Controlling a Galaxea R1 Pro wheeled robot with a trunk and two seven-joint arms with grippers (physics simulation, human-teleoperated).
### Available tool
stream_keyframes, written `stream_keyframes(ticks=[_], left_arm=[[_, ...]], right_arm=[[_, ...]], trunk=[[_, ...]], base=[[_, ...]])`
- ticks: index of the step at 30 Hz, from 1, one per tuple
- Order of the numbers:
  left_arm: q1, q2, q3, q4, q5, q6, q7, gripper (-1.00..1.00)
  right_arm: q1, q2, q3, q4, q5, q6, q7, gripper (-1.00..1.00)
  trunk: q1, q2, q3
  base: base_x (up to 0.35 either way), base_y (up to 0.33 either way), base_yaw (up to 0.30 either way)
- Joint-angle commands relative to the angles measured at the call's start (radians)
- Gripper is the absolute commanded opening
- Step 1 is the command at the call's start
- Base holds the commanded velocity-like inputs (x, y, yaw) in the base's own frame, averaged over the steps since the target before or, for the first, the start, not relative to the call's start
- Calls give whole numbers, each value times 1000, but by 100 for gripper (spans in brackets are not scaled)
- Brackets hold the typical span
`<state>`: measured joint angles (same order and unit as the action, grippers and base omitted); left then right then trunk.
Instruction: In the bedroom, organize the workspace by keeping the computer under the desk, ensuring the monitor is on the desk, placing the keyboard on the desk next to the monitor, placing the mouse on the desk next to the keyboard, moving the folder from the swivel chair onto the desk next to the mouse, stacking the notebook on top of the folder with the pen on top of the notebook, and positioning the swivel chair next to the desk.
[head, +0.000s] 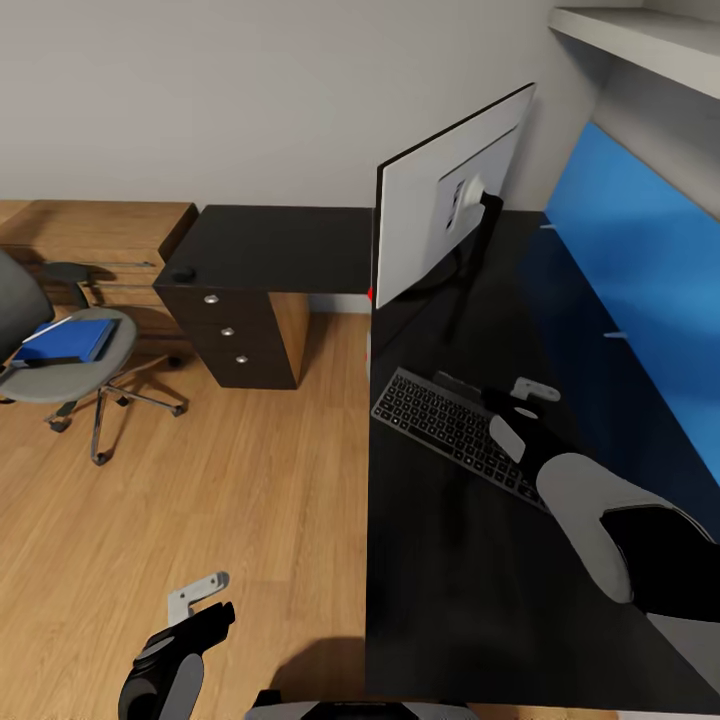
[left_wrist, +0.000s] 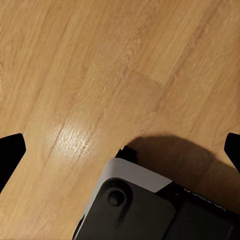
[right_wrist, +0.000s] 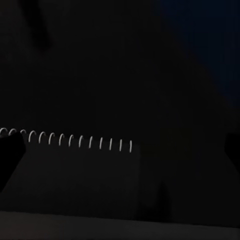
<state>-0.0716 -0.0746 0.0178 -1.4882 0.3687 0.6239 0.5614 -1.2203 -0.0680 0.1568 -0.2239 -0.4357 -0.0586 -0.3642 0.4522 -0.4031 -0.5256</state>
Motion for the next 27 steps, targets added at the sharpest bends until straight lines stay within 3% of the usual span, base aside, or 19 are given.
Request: stream_keyframes(ticks=[1,27], left_arm=[[-1,-1,1,-1,10,2,8,100],[-1,-1,1,-3,10,2,8,100]], right_arm=[[-1,-1,8,0,-11,-4,-3,100],[-1,-1,9,0,-11,-4,-2,100]], trunk=[[0,-2,-3],[0,-2,-43]], base=[[0,0,0],[0,0,0]])
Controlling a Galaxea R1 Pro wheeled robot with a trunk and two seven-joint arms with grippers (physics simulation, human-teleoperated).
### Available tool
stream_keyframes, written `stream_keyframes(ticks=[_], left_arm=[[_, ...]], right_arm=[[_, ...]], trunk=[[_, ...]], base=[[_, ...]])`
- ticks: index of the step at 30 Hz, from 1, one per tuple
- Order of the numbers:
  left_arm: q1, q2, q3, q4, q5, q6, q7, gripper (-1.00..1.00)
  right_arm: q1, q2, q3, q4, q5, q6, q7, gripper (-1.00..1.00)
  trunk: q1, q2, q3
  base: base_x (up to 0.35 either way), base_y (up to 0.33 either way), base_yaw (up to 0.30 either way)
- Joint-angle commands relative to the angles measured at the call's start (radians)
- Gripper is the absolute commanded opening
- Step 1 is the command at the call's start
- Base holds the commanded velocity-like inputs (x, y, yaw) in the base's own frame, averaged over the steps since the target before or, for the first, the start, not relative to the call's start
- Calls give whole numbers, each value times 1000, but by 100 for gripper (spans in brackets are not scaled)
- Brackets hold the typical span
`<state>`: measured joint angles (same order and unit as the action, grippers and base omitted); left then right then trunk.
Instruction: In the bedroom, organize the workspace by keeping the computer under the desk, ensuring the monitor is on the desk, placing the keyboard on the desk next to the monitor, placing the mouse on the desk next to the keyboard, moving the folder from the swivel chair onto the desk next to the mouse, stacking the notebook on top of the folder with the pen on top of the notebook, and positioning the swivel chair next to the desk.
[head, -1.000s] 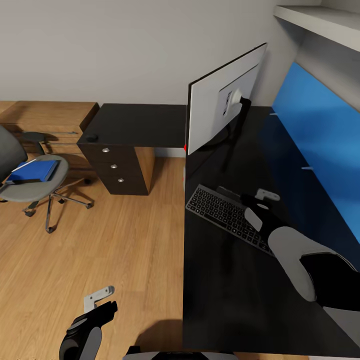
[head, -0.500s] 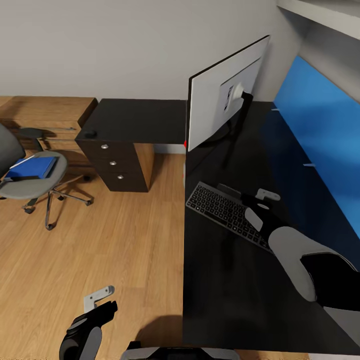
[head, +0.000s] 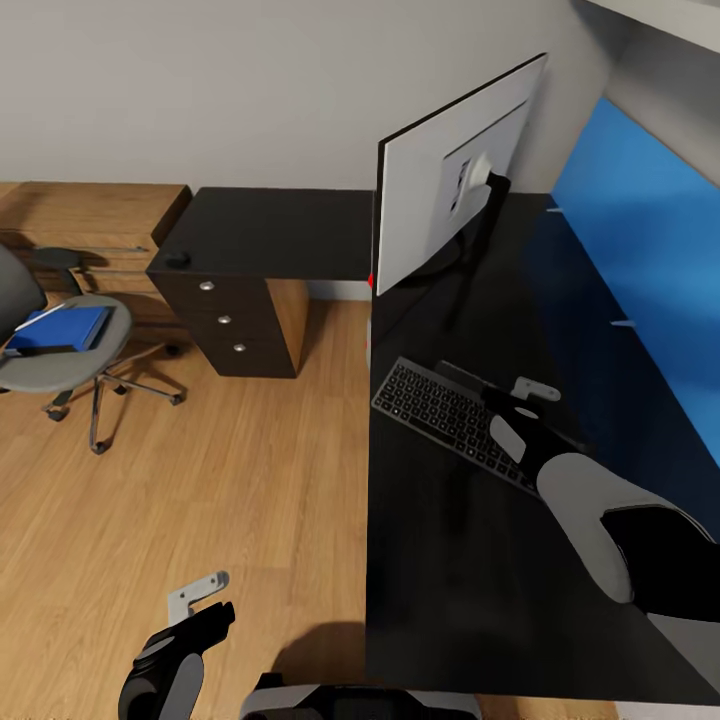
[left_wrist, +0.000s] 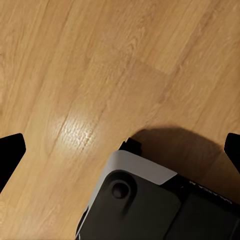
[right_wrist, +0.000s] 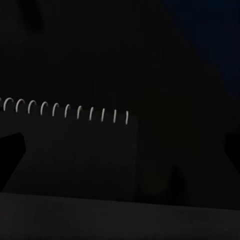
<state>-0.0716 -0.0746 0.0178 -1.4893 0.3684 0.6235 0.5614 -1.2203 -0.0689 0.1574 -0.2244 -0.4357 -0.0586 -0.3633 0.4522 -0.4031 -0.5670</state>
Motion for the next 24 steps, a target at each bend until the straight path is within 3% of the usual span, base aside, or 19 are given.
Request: stream_keyframes(ticks=[1,24], left_arm=[[0,-1,1,-2,11,2,8,100],[0,0,2,-2,11,-16,6,100]], right_arm=[[-1,0,8,0,-11,-4,-3,100],[-1,0,8,4,-11,-4,-3,100]], trunk=[[0,-2,-3],[0,-2,-34]], base=[[0,0,0],[0,0,0]])
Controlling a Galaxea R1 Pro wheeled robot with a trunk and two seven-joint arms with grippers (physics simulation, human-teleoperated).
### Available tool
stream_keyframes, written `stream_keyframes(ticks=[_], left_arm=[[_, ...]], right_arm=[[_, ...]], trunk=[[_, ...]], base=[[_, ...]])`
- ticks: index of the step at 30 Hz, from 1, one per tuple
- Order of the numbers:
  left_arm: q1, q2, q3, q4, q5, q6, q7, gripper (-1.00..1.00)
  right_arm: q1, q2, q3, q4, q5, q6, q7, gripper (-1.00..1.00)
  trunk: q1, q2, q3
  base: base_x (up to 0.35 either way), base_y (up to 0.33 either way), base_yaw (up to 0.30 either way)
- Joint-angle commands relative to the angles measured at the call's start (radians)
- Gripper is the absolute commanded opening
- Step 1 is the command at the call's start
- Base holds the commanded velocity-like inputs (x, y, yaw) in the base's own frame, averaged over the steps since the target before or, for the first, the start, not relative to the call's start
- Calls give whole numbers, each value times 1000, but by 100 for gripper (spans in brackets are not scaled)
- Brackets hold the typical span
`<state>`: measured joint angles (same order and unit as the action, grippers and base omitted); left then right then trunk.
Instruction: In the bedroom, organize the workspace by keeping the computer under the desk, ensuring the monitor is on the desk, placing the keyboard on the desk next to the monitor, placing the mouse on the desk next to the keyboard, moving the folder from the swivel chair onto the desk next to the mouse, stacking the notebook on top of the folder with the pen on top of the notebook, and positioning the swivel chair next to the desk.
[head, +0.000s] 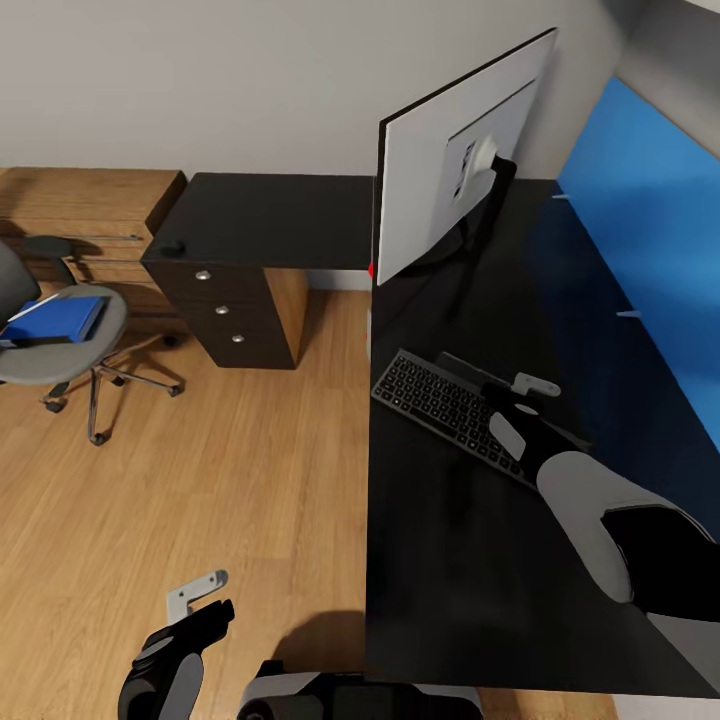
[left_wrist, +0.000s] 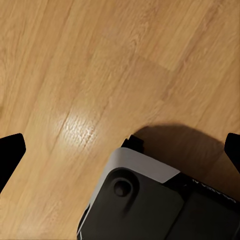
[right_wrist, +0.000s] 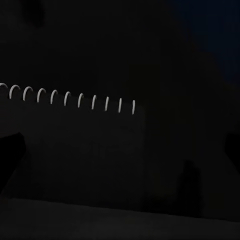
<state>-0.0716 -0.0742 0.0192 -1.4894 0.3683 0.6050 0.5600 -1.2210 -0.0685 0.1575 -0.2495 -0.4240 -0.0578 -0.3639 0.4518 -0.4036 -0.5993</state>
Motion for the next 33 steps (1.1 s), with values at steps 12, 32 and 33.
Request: stream_keyframes(ticks=[12,32,33], left_arm=[[-1,-20,-1,-8,10,-2,9,100],[-1,-18,-2,-6,10,-2,11,100],[-1,-18,-2,-6,10,-2,11,100]], right_arm=[[18,15,9,-13,57,0,-9,100],[24,10,10,-22,183,1,-9,100],[24,10,10,-22,190,1,-9,100]], trunk=[[-2,4,0],[-2,4,0],[-2,4,0]], base=[[0,0,0],[0,0,0],[0,0,0]])
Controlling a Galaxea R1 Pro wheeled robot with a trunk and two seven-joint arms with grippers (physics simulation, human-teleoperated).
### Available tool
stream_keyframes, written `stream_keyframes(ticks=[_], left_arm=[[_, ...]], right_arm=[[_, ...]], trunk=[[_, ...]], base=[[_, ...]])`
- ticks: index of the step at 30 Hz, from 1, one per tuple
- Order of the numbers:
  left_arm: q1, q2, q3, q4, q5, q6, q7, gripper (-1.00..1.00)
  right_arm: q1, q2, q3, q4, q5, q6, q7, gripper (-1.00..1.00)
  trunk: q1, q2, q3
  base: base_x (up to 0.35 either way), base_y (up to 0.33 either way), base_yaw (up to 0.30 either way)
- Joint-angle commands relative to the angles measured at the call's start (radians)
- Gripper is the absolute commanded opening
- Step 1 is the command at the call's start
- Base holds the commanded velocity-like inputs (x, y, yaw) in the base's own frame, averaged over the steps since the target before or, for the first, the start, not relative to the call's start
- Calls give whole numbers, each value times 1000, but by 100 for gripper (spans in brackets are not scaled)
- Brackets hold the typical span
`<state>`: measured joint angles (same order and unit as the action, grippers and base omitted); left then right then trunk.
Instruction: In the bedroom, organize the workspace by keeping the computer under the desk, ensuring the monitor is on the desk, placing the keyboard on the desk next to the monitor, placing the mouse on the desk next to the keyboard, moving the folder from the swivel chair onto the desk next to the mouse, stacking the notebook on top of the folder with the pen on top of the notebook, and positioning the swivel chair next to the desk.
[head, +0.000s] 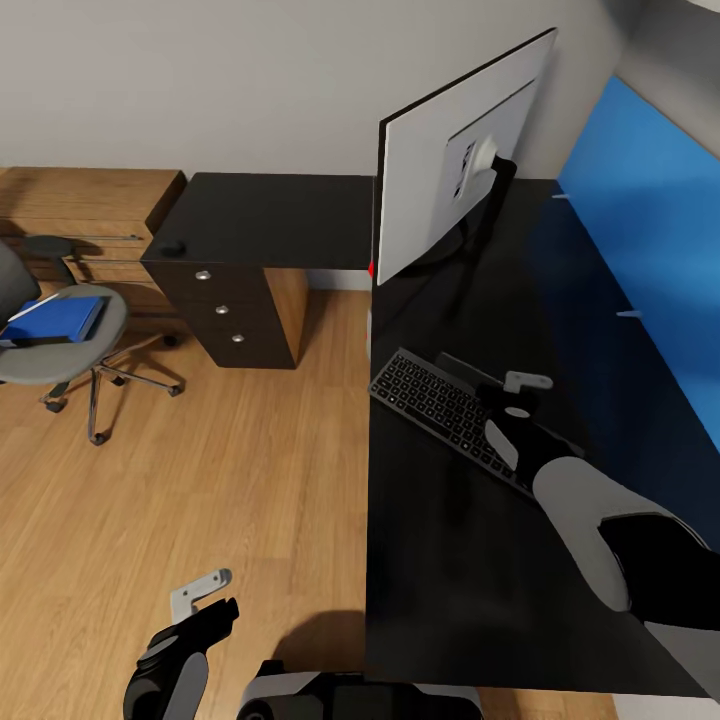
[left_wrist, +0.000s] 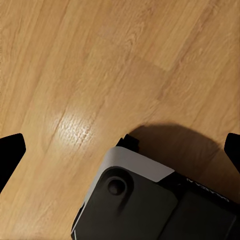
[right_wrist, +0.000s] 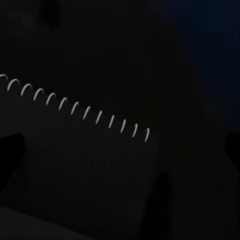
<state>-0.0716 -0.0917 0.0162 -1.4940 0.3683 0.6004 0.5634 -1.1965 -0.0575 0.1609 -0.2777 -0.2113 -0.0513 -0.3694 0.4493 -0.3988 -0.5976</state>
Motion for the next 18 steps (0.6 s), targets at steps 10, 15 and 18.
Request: stream_keyframes(ticks=[10,15,18], left_arm=[[0,-2,-1,0,11,2,8,100],[0,-1,-1,1,11,3,7,100],[0,-1,-1,1,11,4,7,100]], right_arm=[[0,-1,6,23,-223,-6,-3,100],[0,-1,6,23,-223,-6,-3,100],[0,-1,6,23,-223,-6,-3,100]], trunk=[[1,-1,-1],[1,-1,-1],[1,-1,-1]], base=[[0,0,0],[0,0,0],[0,0,0]])
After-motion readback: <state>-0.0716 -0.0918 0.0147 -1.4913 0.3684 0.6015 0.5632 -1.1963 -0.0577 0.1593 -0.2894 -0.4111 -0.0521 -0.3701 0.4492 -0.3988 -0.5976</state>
